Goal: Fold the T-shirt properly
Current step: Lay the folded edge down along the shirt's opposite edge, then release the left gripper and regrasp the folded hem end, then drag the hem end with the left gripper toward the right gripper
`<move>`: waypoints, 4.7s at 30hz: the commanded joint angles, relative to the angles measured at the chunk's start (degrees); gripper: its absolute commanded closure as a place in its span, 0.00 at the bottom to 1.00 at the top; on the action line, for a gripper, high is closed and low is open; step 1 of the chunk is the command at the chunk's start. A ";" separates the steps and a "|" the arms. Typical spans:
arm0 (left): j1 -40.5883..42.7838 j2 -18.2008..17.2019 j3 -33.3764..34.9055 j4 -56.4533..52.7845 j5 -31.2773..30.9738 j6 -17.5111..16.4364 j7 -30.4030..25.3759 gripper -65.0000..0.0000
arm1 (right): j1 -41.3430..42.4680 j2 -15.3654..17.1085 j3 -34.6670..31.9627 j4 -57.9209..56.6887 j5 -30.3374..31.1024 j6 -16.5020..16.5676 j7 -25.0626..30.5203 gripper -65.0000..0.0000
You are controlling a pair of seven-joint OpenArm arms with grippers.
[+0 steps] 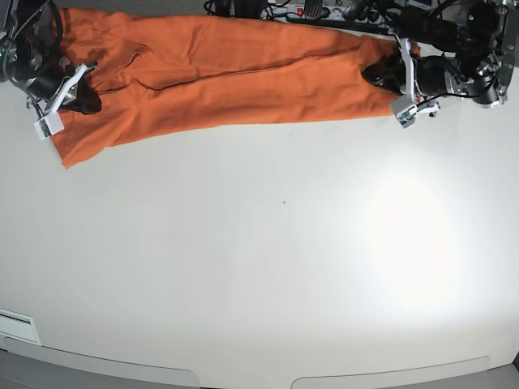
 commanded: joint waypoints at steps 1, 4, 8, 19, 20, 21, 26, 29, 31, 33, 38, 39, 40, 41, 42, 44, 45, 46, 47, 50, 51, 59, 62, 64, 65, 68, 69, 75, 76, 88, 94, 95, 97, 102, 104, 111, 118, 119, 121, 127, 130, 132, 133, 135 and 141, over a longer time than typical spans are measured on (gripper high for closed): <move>0.07 -0.61 -0.04 -0.81 4.57 0.49 0.57 1.00 | -0.02 0.96 0.52 0.59 -1.62 -0.14 -0.04 1.00; -0.02 -0.63 -0.04 -2.93 6.40 0.49 -2.27 1.00 | 0.00 0.96 0.52 0.57 -1.75 -0.14 0.57 1.00; -0.59 -0.61 -0.04 -5.90 6.67 0.49 -3.96 1.00 | 0.00 0.96 0.50 -0.20 -4.24 -0.14 4.55 1.00; -9.97 1.20 0.00 -10.45 6.47 0.49 -4.81 1.00 | 11.30 0.98 0.42 -14.80 -7.93 -0.14 7.98 1.00; -11.19 2.01 0.02 -10.88 6.47 0.49 -4.83 1.00 | 12.72 0.98 0.42 -15.78 -7.98 -0.14 7.98 1.00; -12.46 2.93 0.02 -11.41 6.51 0.49 -4.81 1.00 | 14.01 0.98 0.42 -16.63 -8.04 -0.14 7.96 1.00; -17.97 7.65 0.07 -15.30 6.49 0.49 -4.83 1.00 | 18.16 0.98 0.42 -19.04 -9.64 -0.14 8.00 1.00; -20.26 9.09 0.07 -16.76 5.11 0.49 -4.52 1.00 | 19.85 1.22 0.42 -19.02 -9.42 -0.14 7.91 1.00; -21.77 8.94 0.07 -16.59 1.53 0.49 -2.38 1.00 | 20.85 2.05 0.42 -19.02 -9.27 -0.14 7.69 1.00; -23.54 8.48 0.04 -16.48 -3.04 0.49 1.95 1.00 | 21.29 3.45 0.42 -18.80 -8.44 -0.14 7.23 1.00; -26.69 5.11 -0.07 -16.46 -15.32 0.49 14.45 1.00 | 21.07 6.93 0.44 -16.63 2.80 -0.14 -1.46 1.00; -27.12 4.09 -0.20 -16.46 -17.42 0.49 15.96 0.91 | 21.11 7.39 0.44 -16.24 5.46 -0.14 -3.80 1.00; -27.69 3.13 -0.39 -16.46 -19.26 1.81 16.87 0.77 | 21.09 7.80 0.44 -15.91 8.13 -0.14 -5.77 1.00; -28.02 2.27 -0.90 -16.46 -19.80 2.49 17.22 0.62 | 21.09 8.09 0.44 -15.69 10.23 -0.14 -7.30 0.98; -28.35 1.51 -1.51 -16.46 -19.78 3.21 17.14 0.50 | 21.09 8.37 0.44 -15.54 11.93 -0.14 -8.48 0.95; -28.59 0.33 -3.85 -16.46 -19.76 5.31 17.09 0.36 | 21.09 8.72 0.44 -15.50 13.44 -0.14 -10.25 0.94; -28.55 -0.02 -5.29 -16.48 -19.52 6.14 17.16 0.36 | 21.09 8.81 0.46 -15.50 13.40 -0.14 -10.80 0.94; -28.33 -0.20 -7.08 -16.52 -19.21 6.71 17.18 0.36 | 21.09 8.81 0.52 -15.50 13.40 -0.14 -11.37 0.94; -27.89 -0.15 -9.14 -16.52 -19.02 6.88 17.18 0.36 | 21.09 8.81 0.52 -15.47 13.40 -0.14 -11.63 0.94; -25.46 0.22 -15.87 -16.98 -19.12 7.19 17.14 0.36 | 20.94 8.81 0.52 -15.47 13.35 -0.14 -11.80 0.94; -24.20 0.50 -18.21 -17.25 -19.12 7.58 17.16 0.36 | 20.94 8.81 0.52 -15.47 13.38 -0.14 -11.80 0.94; -16.92 5.64 -25.97 -19.67 -17.70 7.98 14.43 0.36 | 20.96 8.81 0.52 -15.47 13.40 -0.14 -11.76 0.94; -17.03 8.13 -25.86 -21.97 -17.55 7.93 13.55 0.36 | 20.96 8.81 0.52 -15.47 13.40 -0.14 -11.76 0.94; -17.20 9.57 -25.86 -23.54 -17.38 7.93 12.92 0.36 | 20.96 8.81 0.52 -15.47 13.42 -0.14 -11.76 0.94; -17.33 10.19 -25.86 -24.28 -17.35 7.91 12.37 0.36 | 20.96 8.81 0.52 -15.47 13.40 -0.14 -11.76 0.94; -18.14 12.11 -25.86 -26.99 -17.31 7.93 12.17 0.36 | 20.96 8.81 0.52 -15.47 13.42 -0.14 -11.63 0.94; -18.47 12.72 -25.86 -27.98 -17.38 7.93 12.17 0.36 | 20.96 8.81 0.52 -15.47 13.40 -0.14 -11.63 0.94; -20.22 14.95 -22.73 -33.48 -18.38 7.93 12.85 0.36 | 20.98 8.81 0.52 -15.47 13.42 -0.14 -11.58 0.94; -20.31 15.28 -21.81 -33.59 -18.49 7.89 12.85 0.36 | 20.96 8.81 0.52 -15.47 13.42 -0.14 -11.61 0.94; -20.96 16.96 -16.85 -33.48 -18.62 7.93 16.96 0.36 | 20.96 8.81 0.52 -15.47 13.42 -0.14 -11.61 0.94; -20.94 17.29 -15.67 -33.48 -19.30 7.80 18.40 0.36 | 21.11 8.81 0.52 -15.47 13.42 -0.14 -11.58 0.94; -20.94 17.27 -14.80 -33.48 -19.63 7.30 18.95 0.36 | 21.11 8.81 0.52 -15.45 13.44 -0.14 -11.58 0.94; -20.96 17.27 -12.90 -33.48 -20.22 7.04 19.50 0.36 | 21.11 8.81 0.52 -15.45 13.42 -0.14 -11.58 0.94; -21.31 17.20 -11.26 -32.24 -20.31 6.78 19.47 0.75 | 21.09 8.81 0.52 -15.45 13.42 -0.14 -11.63 0.95; -21.29 16.79 -11.28 -30.77 -19.98 6.16 19.47 1.00 | 21.09 8.79 0.52 -15.47 13.42 -0.14 -11.61 0.99; -21.24 14.60 -11.28 -23.28 -22.27 6.19 18.64 1.00 | 20.61 8.07 0.52 -15.50 10.69 -0.14 -10.60 1.00; -21.27 14.40 -11.28 -16.48 -22.75 6.21 18.82 1.00 | 16.85 5.25 0.52 -15.65 -3.78 -0.14 2.16 1.00; -21.27 14.40 -11.28 -15.76 -22.77 6.21 18.86 1.00 | 16.04 5.20 0.52 -15.65 -5.77 -0.14 3.98 1.00; -21.24 14.38 -11.28 -14.64 -23.02 6.23 18.88 1.00 | 14.93 5.09 0.52 -15.65 -8.46 -0.14 6.38 1.00; -21.11 14.29 -11.28 -12.39 -33.52 5.25 20.36 1.00 | 12.96 4.92 0.52 -15.63 -8.74 -0.14 6.38 1.00; -21.09 14.32 -11.28 -10.23 -33.52 4.24 20.36 1.00 | 13.03 4.79 0.52 -15.63 -8.74 -0.14 4.94 1.00; -20.96 14.45 -11.28 -8.61 -33.52 4.28 20.36 1.00 | 13.00 4.79 0.52 -15.63 -8.48 -0.14 4.98 1.00; -20.85 14.64 -11.26 -7.82 -33.52 4.28 20.36 1.00 | 13.00 4.76 0.52 -15.63 -8.52 -0.14 4.94 1.00; -20.76 15.87 -11.26 -6.80 -33.52 4.26 20.36 1.00 | 13.00 4.79 0.52 -15.63 -8.55 -0.14 4.92 1.00; -20.79 22.99 -11.21 -6.75 -33.52 2.32 20.36 1.00 | 13.00 4.79 0.52 -15.63 -8.50 -0.14 3.89 1.00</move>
